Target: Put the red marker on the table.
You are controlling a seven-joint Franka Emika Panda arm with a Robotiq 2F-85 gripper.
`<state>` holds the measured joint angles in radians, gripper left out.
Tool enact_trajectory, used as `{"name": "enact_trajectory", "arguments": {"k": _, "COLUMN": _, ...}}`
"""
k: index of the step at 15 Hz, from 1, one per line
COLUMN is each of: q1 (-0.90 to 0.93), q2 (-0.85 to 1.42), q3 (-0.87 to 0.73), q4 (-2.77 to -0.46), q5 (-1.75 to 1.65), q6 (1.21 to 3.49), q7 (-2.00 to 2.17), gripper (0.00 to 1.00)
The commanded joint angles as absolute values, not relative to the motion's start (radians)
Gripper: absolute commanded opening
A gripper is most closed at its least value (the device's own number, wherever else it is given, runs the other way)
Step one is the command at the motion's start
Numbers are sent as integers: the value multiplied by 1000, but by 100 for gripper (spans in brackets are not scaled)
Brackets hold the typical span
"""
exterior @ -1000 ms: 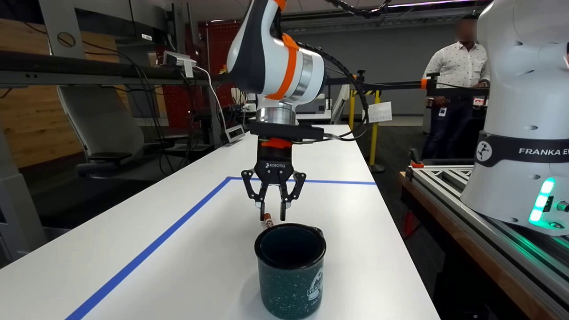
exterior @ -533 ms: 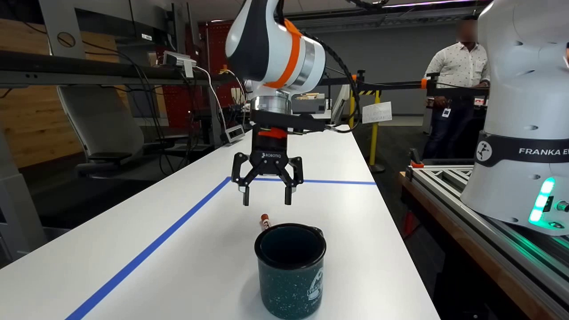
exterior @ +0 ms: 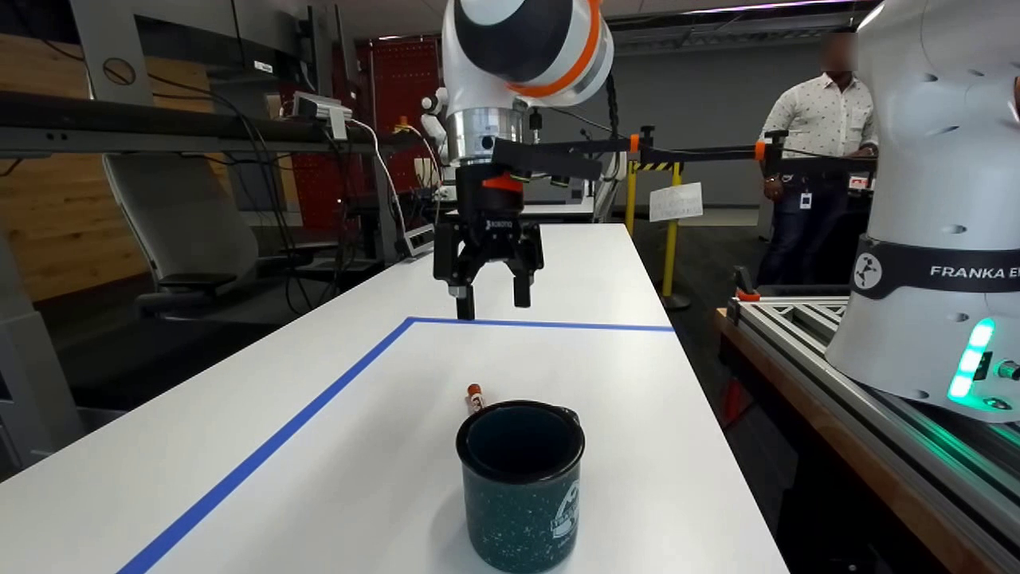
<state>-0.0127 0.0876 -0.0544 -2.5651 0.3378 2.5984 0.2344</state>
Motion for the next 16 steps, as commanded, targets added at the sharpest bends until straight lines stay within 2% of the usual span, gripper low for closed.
{"name": "enact_trajectory", "arguments": {"k": 1, "q1": -11, "q2": -48, "q3": -58, "q4": -2615, "q5": 115, "q6": 2566, "q7": 248, "gripper": 100}}
{"name": "enact_trajectory", "arguments": {"k": 5, "q1": -26, "q2": -130, "q3": -43, "q4": -2621, "q5": -44, "q6": 2572, "q7": 204, "gripper": 100}}
{"name": "enact_trajectory", "arguments": {"k": 6, "q1": -24, "q2": -52, "q3": -42, "q4": -2585, "q5": 17, "q6": 2586, "q7": 226, "gripper": 100}}
{"name": "enact_trajectory", "arguments": {"k": 16, "q1": -28, "q2": -95, "q3": -38, "q4": -2599, "q5": -19, "q6": 2586, "q7": 206, "gripper": 100}}
